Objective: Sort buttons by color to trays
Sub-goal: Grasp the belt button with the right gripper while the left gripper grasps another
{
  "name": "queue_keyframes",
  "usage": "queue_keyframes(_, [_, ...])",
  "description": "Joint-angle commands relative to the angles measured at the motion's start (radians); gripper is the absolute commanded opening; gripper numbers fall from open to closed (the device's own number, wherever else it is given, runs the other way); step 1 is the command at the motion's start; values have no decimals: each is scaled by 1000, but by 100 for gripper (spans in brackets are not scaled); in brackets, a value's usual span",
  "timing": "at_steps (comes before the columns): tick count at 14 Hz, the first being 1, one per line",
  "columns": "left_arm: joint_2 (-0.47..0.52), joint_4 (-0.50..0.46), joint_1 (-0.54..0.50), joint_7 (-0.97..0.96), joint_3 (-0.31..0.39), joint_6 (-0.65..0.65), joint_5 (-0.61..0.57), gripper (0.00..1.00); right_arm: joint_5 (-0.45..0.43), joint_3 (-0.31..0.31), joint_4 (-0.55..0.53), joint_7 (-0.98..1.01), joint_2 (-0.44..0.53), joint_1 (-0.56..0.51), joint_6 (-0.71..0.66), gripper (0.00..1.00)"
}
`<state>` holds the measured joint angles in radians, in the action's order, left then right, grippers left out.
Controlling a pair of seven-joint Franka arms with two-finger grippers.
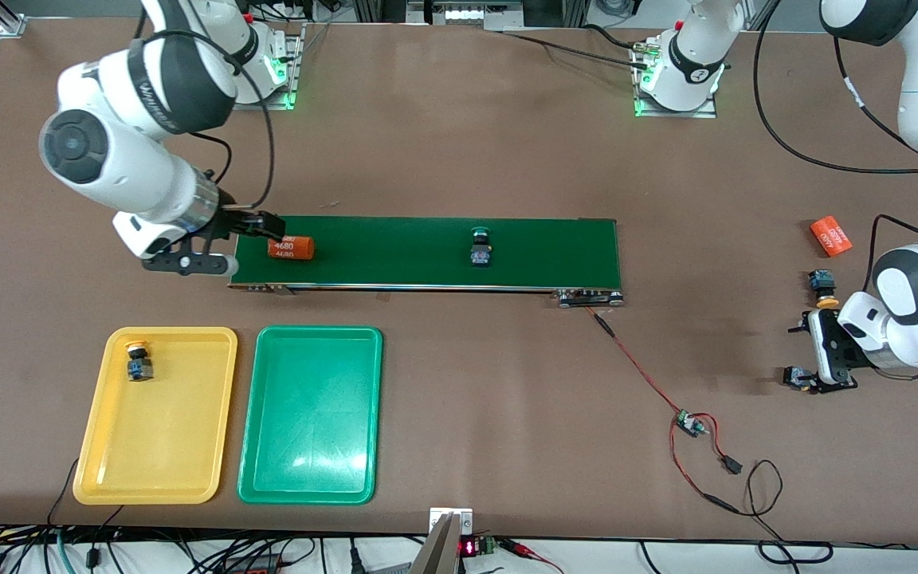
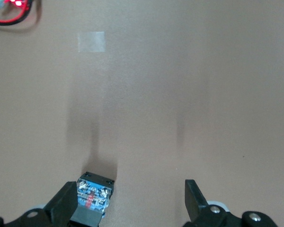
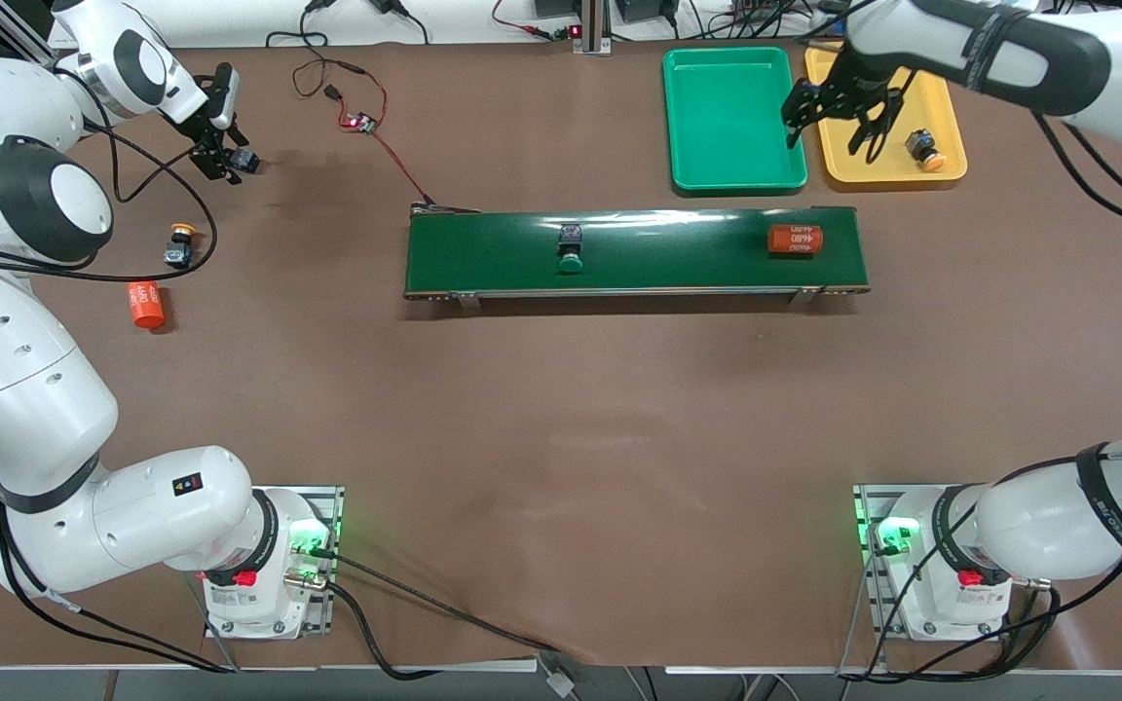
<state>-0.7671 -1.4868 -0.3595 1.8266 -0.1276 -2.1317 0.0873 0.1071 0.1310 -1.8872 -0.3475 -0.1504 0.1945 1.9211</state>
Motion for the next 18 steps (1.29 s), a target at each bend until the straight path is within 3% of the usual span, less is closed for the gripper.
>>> queue_keyframes(1, [-17, 5, -4, 86, -1, -8, 12, 100, 9, -4, -87, -21, 34, 32, 79, 100])
queue_keyframes(7, [-30, 19, -12, 180, -1, -10, 14, 100, -7, 22, -118, -100, 31, 120, 102, 100])
queue_keyframes(14, [-64, 80, -16, 272, -9, -7, 20, 100, -136, 30, -109, -182, -47, 192, 148, 100])
queue_keyframes(18, [-97, 114, -41, 301, -36, -5, 20, 100, -138, 33, -107, -272, -80, 216, 229, 100])
